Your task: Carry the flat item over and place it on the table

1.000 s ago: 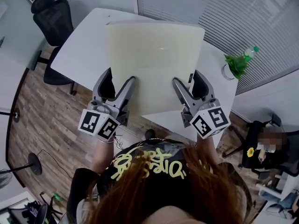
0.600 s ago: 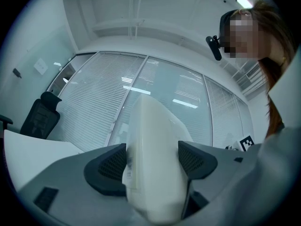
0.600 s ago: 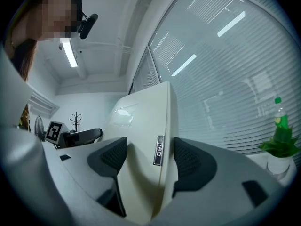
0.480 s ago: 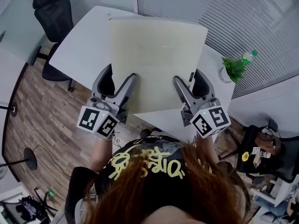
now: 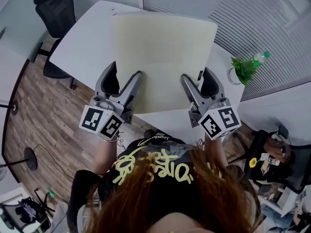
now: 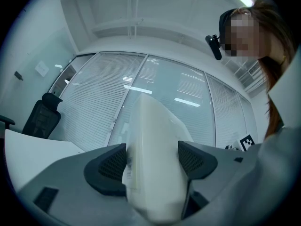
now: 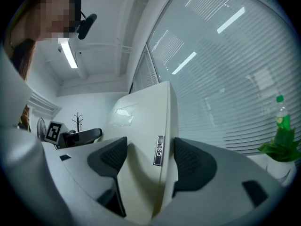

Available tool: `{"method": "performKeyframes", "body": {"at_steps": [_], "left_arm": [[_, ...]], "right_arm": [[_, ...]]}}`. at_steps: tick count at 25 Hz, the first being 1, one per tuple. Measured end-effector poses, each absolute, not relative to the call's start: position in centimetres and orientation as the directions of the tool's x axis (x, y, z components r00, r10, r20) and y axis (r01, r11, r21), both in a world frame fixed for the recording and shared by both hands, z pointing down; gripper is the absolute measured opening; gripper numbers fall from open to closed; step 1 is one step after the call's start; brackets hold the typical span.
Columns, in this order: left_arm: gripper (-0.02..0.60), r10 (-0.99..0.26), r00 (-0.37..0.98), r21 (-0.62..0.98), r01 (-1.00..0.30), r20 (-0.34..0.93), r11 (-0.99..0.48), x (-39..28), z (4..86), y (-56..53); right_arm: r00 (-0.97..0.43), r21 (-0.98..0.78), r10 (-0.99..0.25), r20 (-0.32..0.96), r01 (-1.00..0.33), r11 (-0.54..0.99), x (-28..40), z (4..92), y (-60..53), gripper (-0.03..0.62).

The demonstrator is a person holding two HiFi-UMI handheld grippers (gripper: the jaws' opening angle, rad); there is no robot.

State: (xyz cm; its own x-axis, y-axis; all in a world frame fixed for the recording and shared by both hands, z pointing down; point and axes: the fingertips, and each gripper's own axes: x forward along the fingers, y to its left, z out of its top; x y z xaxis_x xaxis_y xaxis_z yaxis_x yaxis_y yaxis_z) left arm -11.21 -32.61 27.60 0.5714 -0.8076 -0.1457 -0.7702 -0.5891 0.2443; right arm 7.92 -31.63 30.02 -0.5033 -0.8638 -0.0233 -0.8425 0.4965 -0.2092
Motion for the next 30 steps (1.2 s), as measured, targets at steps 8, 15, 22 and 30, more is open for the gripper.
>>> {"method": "performKeyframes", "body": {"at_steps": [8,15,22,30], "left_arm": [[0.344,-0.815,0.569,0.27,-0.772,-0.112,-0.576,-11.0,29.2,-33.2],[0.345,-0.82,0.567,0.294,-0.772,-0.08,-0.563,-11.2,30.9,-33.6],[0.345,-0.823,0.566,0.319,-0.771,-0.052,-0.551,-11.7,32.4,-33.7],[0.344,-0.825,0.565,0.334,-0.773,-0.024,-0.539,-11.8,34.4,-33.8]], "right_arm": [[-0.504,-0.229,-0.864,0.018,-0.843,0.487,8.2,31.5,-32.2,0.311],[-0.506,-0.244,-0.861,0.05,-0.842,0.481,7.9,33.1,-32.5,0.311],[-0.51,-0.254,-0.857,0.075,-0.841,0.478,7.4,34.5,-32.5,0.311],[-0.504,-0.263,-0.857,0.109,-0.846,0.464,7.3,36.2,-32.5,0.311]]}}
